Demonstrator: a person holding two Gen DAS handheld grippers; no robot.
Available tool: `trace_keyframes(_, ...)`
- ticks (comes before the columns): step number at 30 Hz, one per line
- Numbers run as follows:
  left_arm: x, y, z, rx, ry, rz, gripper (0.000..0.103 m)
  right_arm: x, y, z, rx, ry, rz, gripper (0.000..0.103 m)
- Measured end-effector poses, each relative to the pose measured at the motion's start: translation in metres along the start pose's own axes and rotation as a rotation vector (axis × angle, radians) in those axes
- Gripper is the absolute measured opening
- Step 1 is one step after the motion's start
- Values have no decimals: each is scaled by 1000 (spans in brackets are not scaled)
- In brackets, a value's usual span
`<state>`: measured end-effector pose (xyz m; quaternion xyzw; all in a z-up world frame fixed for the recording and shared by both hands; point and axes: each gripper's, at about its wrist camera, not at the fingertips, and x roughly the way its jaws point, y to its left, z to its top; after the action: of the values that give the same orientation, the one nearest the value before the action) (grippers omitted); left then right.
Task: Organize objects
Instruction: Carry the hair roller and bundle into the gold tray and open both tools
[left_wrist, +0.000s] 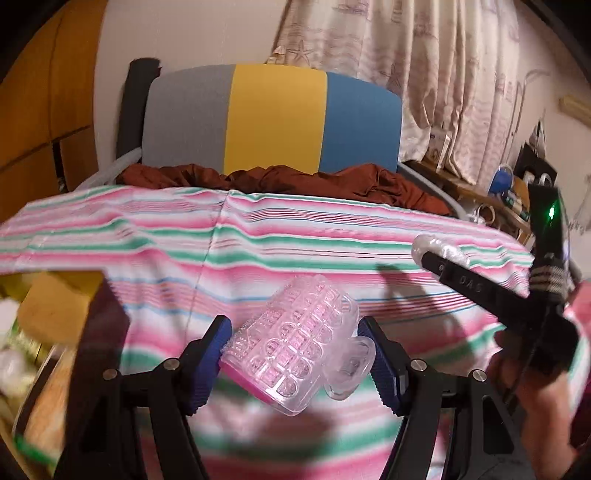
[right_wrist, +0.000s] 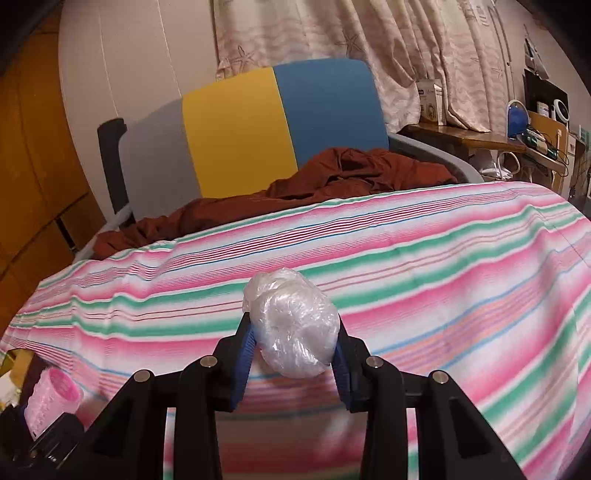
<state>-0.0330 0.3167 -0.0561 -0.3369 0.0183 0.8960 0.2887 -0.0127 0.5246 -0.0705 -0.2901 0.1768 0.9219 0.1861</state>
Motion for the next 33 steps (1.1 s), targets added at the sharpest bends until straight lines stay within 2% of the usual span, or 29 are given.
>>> trace_keyframes(3,-28,12,-3,-42,-25,-31,71,-11,7,-8,6,-8,18,38)
trace_keyframes(7,-60,30,-3,-60,-63,-34,71,-31,26,-21,-8,-8,57,38)
trace_keyframes(11,-92,67,-7,-121,-84,4,71,-51,51,-34,-36,-13,112,38)
trace_keyframes(21,-153,158,-20,-281,-131,88,71,-99,122,-55,-51,-19,317,38)
trace_keyframes(29,-169,220,-32,-374,-128,169,71,-120,164,-64,-81,-9,415,38)
trace_keyframes(33,-164,252,-36,-423,-82,216,73,-122,176,-68,-93,14,441,38)
